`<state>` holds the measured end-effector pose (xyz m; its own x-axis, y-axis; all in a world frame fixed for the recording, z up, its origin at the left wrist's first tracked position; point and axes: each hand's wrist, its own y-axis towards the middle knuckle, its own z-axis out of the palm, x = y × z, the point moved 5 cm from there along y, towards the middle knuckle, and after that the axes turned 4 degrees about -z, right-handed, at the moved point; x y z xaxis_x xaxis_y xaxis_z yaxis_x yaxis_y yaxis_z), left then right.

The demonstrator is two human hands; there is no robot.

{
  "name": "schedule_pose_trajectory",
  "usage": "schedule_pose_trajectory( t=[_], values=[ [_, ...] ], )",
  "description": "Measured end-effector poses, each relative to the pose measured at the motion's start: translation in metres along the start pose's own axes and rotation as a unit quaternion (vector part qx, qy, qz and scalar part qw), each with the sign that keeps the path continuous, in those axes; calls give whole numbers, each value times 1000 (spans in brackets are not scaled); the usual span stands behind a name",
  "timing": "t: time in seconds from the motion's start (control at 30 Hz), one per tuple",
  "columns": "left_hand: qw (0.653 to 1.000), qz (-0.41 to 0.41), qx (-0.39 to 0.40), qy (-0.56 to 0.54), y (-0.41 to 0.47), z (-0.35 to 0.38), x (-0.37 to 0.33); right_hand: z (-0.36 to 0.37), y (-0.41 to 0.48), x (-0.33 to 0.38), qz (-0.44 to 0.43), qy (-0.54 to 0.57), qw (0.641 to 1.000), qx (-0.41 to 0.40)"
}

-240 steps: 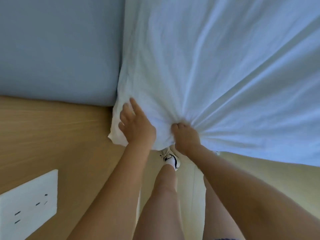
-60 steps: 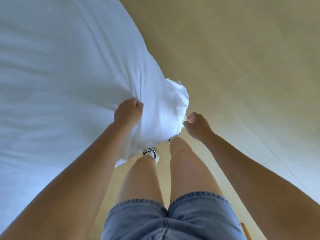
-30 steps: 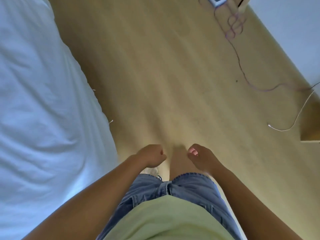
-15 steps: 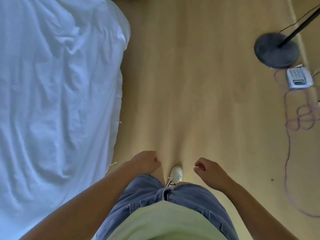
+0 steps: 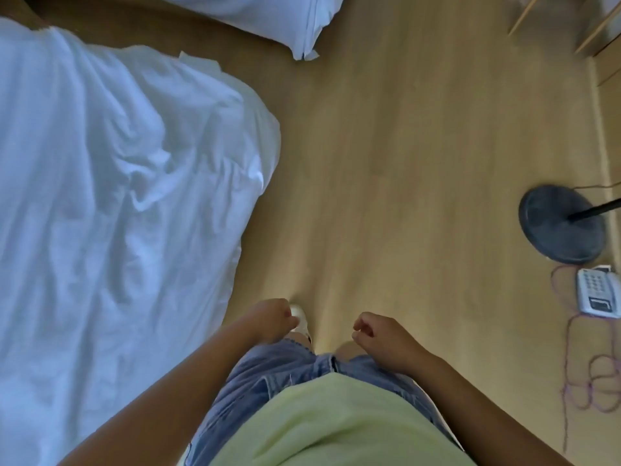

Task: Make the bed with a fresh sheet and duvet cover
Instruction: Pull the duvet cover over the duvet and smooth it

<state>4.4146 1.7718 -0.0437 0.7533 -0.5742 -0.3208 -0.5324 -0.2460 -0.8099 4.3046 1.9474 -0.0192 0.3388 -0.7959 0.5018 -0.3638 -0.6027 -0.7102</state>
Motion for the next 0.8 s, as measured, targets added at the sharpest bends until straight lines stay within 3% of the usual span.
schedule_pose_trajectory(
  t=[0.3, 0.53, 0.8],
  values=[
    [996, -48, -16, -71, 126, -156, -44, -171, 159, 43, -30, -37, 999, 20],
    [984, -99, -30, -144, 222, -275, -101, -354, 301, 73, -77, -176, 981, 14],
    [941, -123, -85, -302, 306, -391, -118, -447, 435, 163, -140, -259, 948, 121]
  ],
)
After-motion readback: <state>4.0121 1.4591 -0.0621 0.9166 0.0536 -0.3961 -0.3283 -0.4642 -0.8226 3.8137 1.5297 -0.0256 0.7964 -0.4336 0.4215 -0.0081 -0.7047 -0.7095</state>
